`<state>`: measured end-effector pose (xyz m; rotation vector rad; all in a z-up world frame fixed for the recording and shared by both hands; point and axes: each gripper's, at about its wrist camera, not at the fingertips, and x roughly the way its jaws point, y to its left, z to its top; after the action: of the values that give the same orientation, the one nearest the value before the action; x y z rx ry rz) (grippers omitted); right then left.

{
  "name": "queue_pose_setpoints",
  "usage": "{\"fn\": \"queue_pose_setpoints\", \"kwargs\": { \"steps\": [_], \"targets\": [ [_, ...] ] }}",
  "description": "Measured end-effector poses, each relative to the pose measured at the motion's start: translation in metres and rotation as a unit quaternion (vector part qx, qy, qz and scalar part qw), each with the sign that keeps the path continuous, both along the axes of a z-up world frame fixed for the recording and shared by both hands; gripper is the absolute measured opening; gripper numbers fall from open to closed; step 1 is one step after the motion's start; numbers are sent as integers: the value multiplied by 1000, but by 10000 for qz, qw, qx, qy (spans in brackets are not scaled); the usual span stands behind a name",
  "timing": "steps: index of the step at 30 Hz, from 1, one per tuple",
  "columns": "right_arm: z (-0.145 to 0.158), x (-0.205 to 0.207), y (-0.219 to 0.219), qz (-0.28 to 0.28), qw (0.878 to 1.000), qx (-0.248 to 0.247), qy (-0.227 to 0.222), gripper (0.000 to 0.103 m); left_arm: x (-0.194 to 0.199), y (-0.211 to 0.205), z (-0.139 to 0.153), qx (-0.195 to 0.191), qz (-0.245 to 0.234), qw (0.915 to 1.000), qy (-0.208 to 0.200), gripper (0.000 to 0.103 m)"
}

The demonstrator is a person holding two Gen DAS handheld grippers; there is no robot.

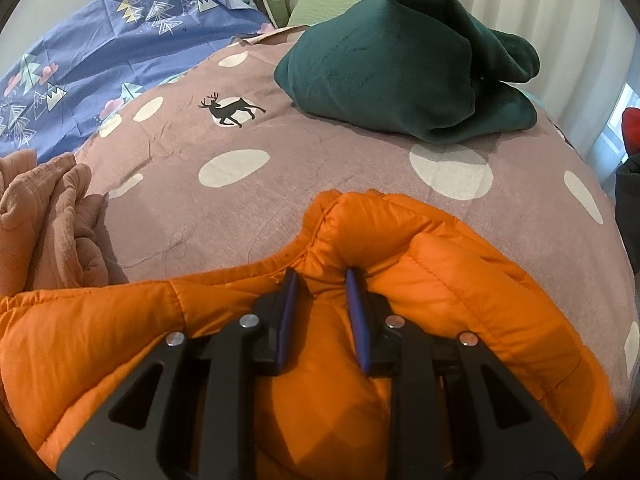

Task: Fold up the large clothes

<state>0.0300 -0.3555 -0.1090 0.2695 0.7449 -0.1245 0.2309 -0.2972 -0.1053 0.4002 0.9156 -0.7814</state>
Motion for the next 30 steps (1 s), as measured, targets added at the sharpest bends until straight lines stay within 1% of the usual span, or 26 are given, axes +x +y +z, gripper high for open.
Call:
{"fn": "queue_pose_setpoints", "kwargs": {
  "steps": [2,3,8,11,13,15,17,18,20,21,22,23,24,25,26,27,28,30],
  "targets": [
    [-32,6,-9,47,9998,172,132,0,1,-1,-1,-30,11,10000,44,25],
    [-35,5,-11,11,9996,231,138,0,2,-2,-2,-33,6,10000,60,25],
    [-36,2,-9,-16,9996,105,263,0,2,-3,-4,-28,-5,10000,52,25],
    [-34,2,-6,-8,9996,32,266,0,-3,-3,1,-48,11,10000,-71,25],
    [-33,4,0,0,9996,-103,275,0,-7,6,16,-161,26,9998,-103,25],
    [-32,4,1,6,9994,-185,279,0,-12,24,37,-408,32,9991,-119,26],
    [-32,3,0,19,9996,-142,259,0,-13,56,66,-720,144,9967,-360,26],
    [-32,2,0,27,9996,-113,246,0,-11,80,81,-907,279,9944,-469,26],
    [-32,1,-1,31,9998,-35,216,0,-3,112,91,-1009,495,9924,-500,23],
    [-32,0,-1,31,9998,-12,206,0,3,129,89,-934,625,9923,-518,18],
    [-33,0,-2,30,9998,9,195,0,9,139,83,-840,711,9929,-453,15],
    [-33,-1,-2,31,9998,31,183,0,17,148,72,-756,810,9935,-276,12],
    [-33,-1,-1,33,9998,52,178,0,27,155,52,-674,893,9937,30,11],
    [-34,-1,-1,40,9998,101,172,0,30,156,36,-595,865,9944,133,11],
    [-34,-2,-1,39,9997,145,167,0,31,152,19,-437,770,9960,72,10],
    [-34,-1,-1,32,9996,205,174,0,30,149,9,-331,718,9969,-46,9],
    [-34,-1,-1,25,9996,204,184,0,30,144,-1,-318,769,9964,-148,8],
    [-34,-2,0,27,9997,139,219,0,29,136,-8,-305,943,9949,-198,5]
  ]
}}
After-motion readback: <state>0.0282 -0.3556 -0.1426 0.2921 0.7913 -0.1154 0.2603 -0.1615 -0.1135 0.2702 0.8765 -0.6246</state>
